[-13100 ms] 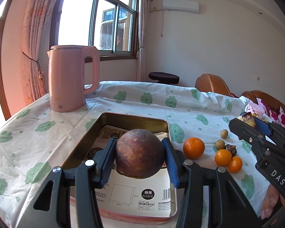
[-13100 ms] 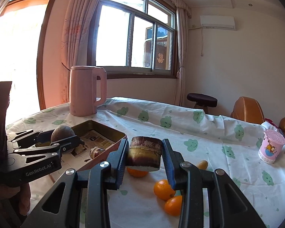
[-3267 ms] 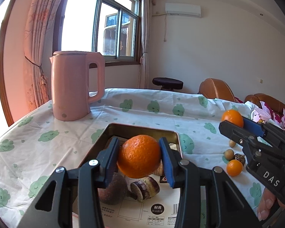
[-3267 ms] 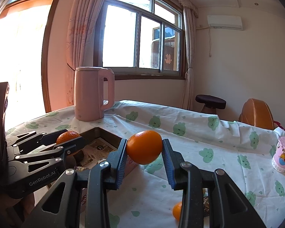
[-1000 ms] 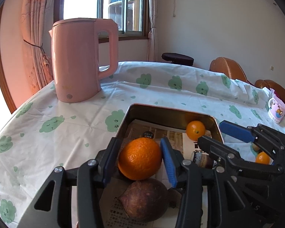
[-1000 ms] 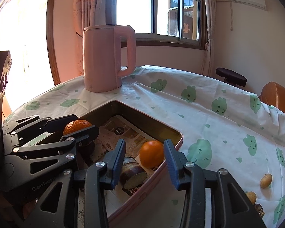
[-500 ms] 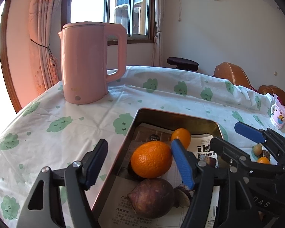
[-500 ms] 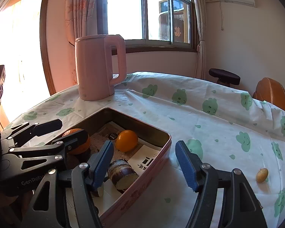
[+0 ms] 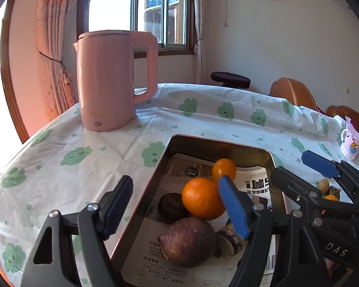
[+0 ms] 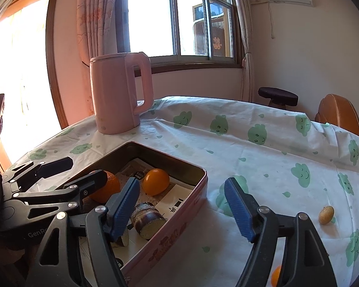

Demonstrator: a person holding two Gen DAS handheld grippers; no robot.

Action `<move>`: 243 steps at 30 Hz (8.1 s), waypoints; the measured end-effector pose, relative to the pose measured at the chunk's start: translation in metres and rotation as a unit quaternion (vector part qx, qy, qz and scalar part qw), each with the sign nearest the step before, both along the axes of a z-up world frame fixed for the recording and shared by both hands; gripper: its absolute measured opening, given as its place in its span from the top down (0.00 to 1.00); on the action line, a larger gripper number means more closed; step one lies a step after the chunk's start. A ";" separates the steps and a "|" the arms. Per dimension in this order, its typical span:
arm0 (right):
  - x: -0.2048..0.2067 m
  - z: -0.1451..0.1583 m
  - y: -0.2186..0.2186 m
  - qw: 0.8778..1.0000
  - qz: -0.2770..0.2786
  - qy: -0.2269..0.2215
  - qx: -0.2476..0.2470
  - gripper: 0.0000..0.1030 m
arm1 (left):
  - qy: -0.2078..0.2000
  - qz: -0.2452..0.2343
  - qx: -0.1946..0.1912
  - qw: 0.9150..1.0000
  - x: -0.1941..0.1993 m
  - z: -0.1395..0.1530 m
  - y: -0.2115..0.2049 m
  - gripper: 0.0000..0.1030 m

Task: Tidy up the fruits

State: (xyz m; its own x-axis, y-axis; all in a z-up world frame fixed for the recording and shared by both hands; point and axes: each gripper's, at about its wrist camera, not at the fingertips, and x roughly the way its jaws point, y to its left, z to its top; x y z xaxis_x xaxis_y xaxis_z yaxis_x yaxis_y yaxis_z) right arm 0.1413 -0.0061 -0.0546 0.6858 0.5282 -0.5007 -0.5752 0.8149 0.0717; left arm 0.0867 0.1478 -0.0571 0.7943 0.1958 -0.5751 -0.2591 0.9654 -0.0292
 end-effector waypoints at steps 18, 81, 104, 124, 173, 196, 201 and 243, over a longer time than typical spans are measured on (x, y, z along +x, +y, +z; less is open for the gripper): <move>-0.002 0.003 -0.132 0.992 -0.122 0.009 -0.034 0.28 | -0.032 -0.060 0.012 0.998 -0.008 0.011 -0.066 0.03; 0.020 -0.018 -0.206 0.979 -0.185 0.088 -0.024 0.60 | 0.074 -0.250 -0.032 0.965 0.091 -0.020 -0.208 0.73; 0.001 -0.003 -0.207 0.985 -0.173 0.026 -0.002 0.60 | -0.011 -0.231 -0.019 0.973 0.065 -0.001 -0.200 0.73; -0.015 0.005 -0.206 0.985 -0.172 -0.020 0.004 0.60 | -0.056 -0.216 -0.015 0.975 0.049 0.008 -0.193 0.73; -0.047 0.018 -0.207 0.979 -0.174 -0.107 0.018 0.60 | -0.127 -0.194 0.024 0.972 0.010 0.019 -0.190 0.73; -0.039 0.016 -0.168 0.984 -0.147 -0.096 -0.006 0.60 | -0.122 -0.173 0.034 0.977 -0.010 0.020 -0.167 0.73; -0.038 0.016 -0.146 0.988 -0.125 -0.095 -0.011 0.60 | -0.112 -0.153 0.025 0.981 -0.011 0.019 -0.147 0.73; -0.084 0.020 -0.034 0.995 0.017 -0.095 -0.005 0.60 | -0.088 -0.055 0.020 0.994 -0.075 0.019 -0.036 0.73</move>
State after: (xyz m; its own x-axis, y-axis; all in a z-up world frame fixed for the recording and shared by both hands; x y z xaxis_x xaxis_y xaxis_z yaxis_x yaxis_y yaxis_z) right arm 0.0573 -0.0400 -0.0346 0.7507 0.5482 -0.3687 -0.6045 0.7951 -0.0487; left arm 0.0122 0.1121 -0.0383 0.8994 0.1222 -0.4197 -0.1463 0.9889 -0.0257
